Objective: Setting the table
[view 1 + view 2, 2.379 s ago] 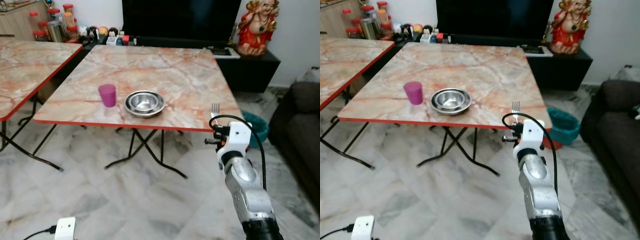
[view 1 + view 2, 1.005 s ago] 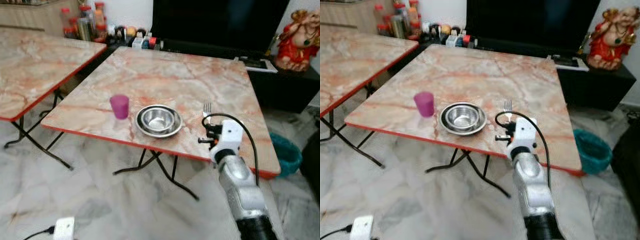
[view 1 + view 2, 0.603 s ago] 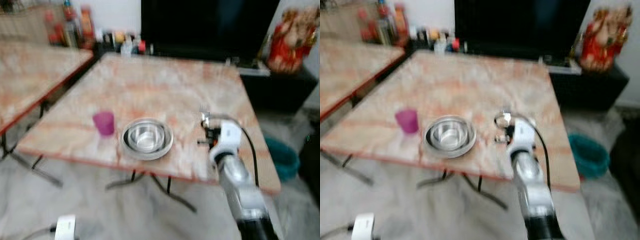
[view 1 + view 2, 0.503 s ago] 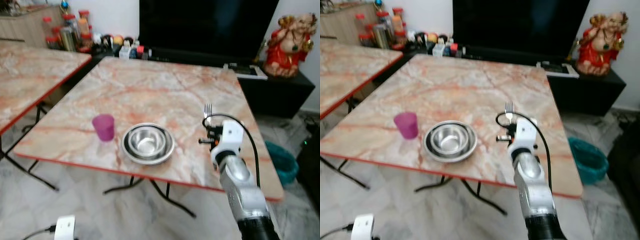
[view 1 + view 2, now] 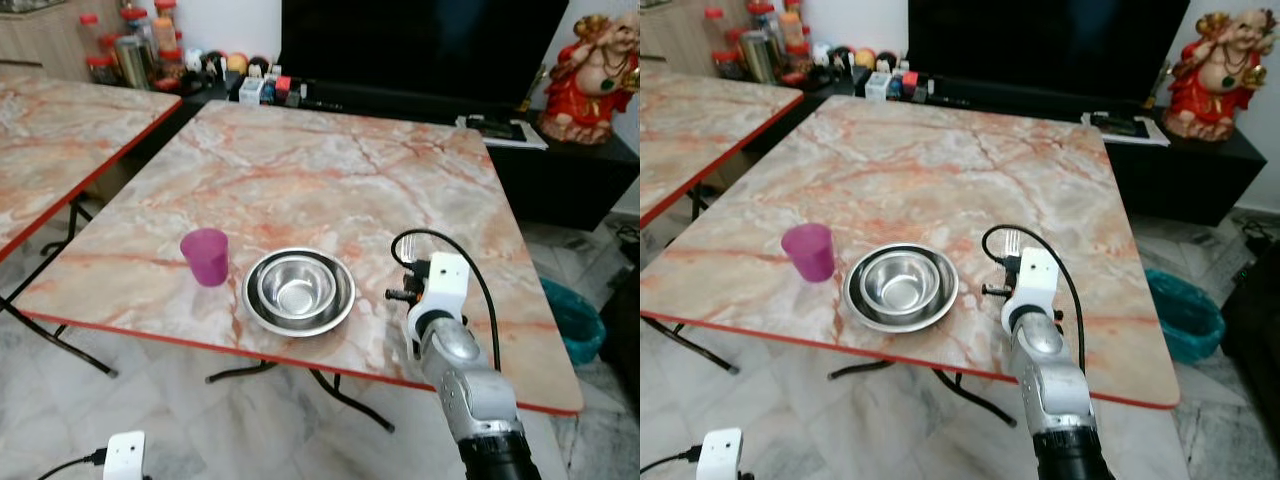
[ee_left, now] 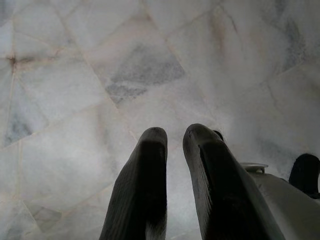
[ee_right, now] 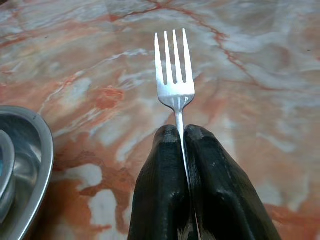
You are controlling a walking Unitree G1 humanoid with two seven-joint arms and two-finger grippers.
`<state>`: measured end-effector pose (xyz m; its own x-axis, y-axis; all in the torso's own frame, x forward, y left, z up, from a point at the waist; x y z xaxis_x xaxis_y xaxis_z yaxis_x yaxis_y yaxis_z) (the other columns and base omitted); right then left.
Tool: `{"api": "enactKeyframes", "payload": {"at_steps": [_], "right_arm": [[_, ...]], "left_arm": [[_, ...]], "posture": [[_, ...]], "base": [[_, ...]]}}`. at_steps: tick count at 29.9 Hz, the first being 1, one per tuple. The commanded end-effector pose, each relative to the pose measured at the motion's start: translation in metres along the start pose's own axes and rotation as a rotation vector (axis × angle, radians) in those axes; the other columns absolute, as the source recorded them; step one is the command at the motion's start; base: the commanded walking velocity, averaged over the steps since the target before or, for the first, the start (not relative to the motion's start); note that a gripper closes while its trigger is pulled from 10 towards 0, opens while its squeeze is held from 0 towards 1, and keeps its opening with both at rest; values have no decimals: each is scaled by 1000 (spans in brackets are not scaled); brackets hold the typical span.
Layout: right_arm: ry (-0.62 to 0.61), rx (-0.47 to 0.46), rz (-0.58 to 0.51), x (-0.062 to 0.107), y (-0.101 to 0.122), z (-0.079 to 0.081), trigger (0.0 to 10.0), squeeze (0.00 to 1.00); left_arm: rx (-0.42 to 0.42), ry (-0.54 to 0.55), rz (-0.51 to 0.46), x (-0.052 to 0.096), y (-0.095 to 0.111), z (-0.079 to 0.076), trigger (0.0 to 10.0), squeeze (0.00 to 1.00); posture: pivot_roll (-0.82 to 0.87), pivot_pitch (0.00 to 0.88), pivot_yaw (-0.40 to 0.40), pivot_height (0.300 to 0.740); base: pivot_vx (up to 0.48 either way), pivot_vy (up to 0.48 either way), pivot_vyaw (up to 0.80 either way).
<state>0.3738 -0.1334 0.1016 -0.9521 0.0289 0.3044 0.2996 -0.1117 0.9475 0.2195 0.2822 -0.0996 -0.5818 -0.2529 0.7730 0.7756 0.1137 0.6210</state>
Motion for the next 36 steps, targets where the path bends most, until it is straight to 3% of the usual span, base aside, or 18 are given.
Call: {"api": "enactKeyframes", "payload": {"at_steps": [1,18,36], "right_arm": [[-16,-24,-6,1,8,-1,10000,0],[-3,-129,91,-8,-4,22,10000,0],[-3,-161,126,-19,-10,33,10000,0]], "left_arm": [[3,-8,30,1,-9,-2,10000,0],[6,1,27,1,-9,-1,10000,0],[13,7,32,1,-10,0,10000,0]], "posture": [[-41,84,-68,740],[-27,74,-68,740],[-18,84,-81,740]], "base": [[0,0,0],[0,0,0],[0,0,0]]}}
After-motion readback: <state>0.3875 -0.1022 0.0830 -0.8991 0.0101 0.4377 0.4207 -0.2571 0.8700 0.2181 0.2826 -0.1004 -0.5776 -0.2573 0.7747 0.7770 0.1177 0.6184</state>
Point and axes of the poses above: a point about 5 cm out from each wrist's last joint towards the gripper, its own x axis pointing back from the gripper into the wrist, its own y axis along the axis of the wrist's last joint, z = x × y, the point moved 5 cm from there along -x, pointing out of the wrist towards the gripper, and after that the axes turned 1 degree about x, right-handed, at the moved point
